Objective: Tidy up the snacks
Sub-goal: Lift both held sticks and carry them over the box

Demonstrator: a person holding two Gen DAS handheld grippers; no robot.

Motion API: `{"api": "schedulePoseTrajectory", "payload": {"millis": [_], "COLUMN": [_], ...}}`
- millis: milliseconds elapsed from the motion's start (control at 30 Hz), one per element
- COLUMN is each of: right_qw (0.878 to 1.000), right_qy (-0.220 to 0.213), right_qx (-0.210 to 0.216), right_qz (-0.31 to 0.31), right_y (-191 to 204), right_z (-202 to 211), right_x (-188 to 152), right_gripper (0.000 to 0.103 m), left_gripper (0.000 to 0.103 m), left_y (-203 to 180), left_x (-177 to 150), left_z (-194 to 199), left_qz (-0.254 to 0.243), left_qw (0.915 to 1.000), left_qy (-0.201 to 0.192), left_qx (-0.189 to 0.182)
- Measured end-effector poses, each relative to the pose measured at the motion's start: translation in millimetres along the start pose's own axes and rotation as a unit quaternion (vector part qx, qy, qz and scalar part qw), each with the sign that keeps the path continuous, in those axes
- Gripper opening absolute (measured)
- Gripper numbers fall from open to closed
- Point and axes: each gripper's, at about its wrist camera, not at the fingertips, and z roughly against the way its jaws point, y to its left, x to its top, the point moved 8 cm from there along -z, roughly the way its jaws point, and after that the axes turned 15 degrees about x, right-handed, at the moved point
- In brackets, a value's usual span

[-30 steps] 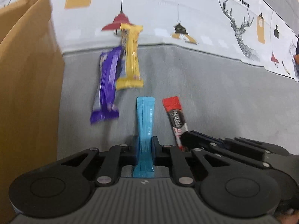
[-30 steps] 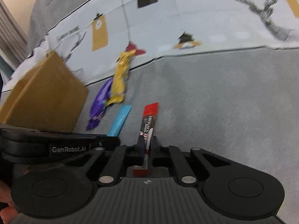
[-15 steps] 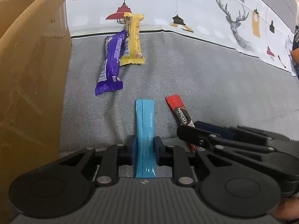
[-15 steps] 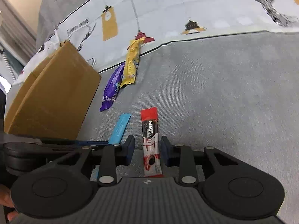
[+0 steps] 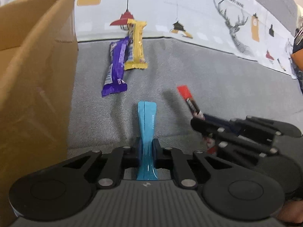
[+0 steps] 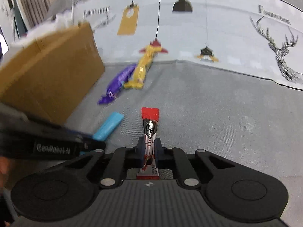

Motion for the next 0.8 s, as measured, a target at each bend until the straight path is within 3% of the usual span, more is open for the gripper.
{"api": "schedulePoseTrajectory", "payload": {"millis": [233, 433, 633, 800], "right_qw": [0.998, 0.995, 0.991, 0.99], "right_qy": [-0.06, -0.096, -0.123, -0.136], "right_qx": [0.021, 0.023, 0.033, 0.038], "right_qz": [0.0, -0.03, -0.047, -0.023], "right_y": [33, 63, 110, 158], "right_z": [46, 80, 112, 127], "right_x": [19, 15, 16, 32], "right_gripper": [0.011, 0.011, 0.011, 0.011], "left_gripper": [0.011, 0.011, 0.012, 0.012], "left_y": [2, 13, 45, 93], "left_x": [-3, -12, -20, -25], "left_z": [55, 102, 153, 195], "left_qz": [0.004, 0.022, 0.049, 0.085], "left_qw": [0.999, 0.9964, 0.9898, 0.9809], "left_qy": [-0.041, -0.077, -0.127, -0.167], "left_qx": [-0.017, -0.03, -0.041, -0.052]}}
